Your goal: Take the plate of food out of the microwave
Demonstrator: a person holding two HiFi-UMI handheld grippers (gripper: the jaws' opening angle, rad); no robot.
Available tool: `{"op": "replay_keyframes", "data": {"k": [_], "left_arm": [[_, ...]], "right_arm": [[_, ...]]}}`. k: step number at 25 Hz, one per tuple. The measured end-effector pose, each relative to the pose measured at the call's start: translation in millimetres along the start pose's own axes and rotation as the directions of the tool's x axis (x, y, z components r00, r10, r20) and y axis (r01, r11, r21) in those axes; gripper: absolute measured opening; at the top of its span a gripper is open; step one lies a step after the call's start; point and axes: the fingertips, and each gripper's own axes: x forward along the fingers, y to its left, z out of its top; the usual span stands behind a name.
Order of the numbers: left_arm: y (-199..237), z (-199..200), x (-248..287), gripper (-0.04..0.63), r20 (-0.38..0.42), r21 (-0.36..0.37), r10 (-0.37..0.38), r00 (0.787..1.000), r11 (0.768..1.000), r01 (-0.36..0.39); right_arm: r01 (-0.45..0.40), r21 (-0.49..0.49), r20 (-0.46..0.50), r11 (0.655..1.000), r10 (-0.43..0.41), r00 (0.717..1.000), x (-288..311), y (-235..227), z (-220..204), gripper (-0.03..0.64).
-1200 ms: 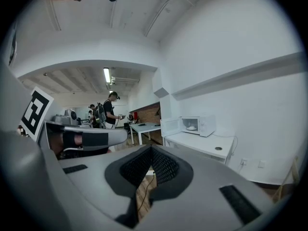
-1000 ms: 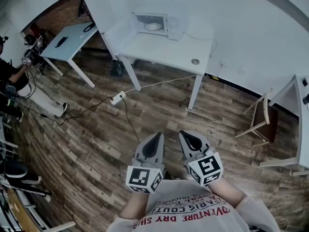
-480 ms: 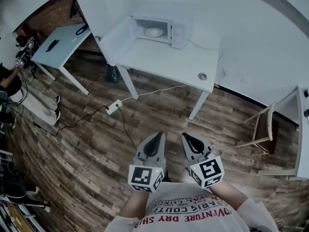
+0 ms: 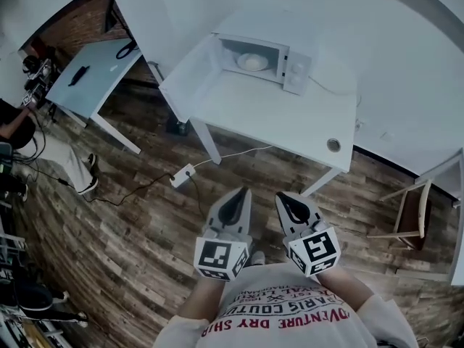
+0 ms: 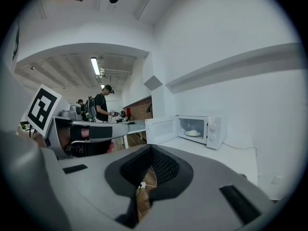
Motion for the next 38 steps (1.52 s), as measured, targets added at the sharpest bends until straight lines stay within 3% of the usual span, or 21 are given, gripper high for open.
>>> {"op": "replay_keyframes", "data": {"k": [12,20,25,33,38], "left_arm": [[62,1,65,0.006,-0.042,-0.046,0.033,0.999,0.998,-0.035],[105,15,136,0.006,-0.038,-0.03,0.117,0.992,0.993,-0.118],[119,37,198,0.006,-0.032,0.039,0.143,0.989,0.989,-0.142],[155,38,282,0.006,-0.063,-0.022,0.187,0.98,0.982,-0.189],[167,31,309,0.006,-0.109,-0.029,0.172,0.979,0.984,-0.176]], "right_arm": [[-0.036,0.019,-0.038,0.999,0.037,0.999,89,-39,16,0.011],[-0.127,0.002,-0.023,0.992,0.127,0.992,165,-89,36,0.011],[-0.178,-0.036,0.005,0.983,0.178,0.984,207,-132,65,0.011],[-0.144,-0.02,0.006,0.989,0.144,0.99,257,-218,82,0.011],[-0.098,0.025,-0.009,0.995,0.098,0.995,281,-251,76,0.011]]}}
